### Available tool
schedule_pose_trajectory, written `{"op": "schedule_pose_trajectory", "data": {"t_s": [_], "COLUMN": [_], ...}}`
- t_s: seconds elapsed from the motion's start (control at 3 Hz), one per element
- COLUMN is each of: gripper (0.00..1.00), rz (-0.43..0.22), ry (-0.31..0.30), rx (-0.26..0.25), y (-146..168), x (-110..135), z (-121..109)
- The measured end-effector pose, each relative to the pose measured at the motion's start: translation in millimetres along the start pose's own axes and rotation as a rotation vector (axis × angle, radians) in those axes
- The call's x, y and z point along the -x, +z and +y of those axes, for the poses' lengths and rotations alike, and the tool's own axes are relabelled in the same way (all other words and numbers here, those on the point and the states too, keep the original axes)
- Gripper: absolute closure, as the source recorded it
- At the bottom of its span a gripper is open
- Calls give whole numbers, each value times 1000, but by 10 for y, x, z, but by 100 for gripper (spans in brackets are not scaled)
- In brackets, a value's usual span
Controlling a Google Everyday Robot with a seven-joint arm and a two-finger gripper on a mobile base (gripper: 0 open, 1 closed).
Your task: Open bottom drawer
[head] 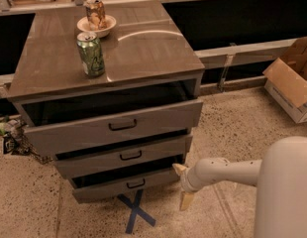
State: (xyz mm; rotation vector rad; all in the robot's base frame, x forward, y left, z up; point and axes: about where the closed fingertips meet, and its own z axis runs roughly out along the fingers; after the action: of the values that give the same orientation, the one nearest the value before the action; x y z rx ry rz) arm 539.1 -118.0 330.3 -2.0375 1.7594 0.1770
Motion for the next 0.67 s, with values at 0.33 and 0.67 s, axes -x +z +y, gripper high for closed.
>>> {"op": "schedule_pose_trajectory", "data": {"t_s": [0.33, 0.67], "gripper": [0, 0], "rz": [-3, -4], "ry": [84, 144], "rx": [39, 77], "y": [405, 739], "x": [-230, -390], "z": [35, 62]}}
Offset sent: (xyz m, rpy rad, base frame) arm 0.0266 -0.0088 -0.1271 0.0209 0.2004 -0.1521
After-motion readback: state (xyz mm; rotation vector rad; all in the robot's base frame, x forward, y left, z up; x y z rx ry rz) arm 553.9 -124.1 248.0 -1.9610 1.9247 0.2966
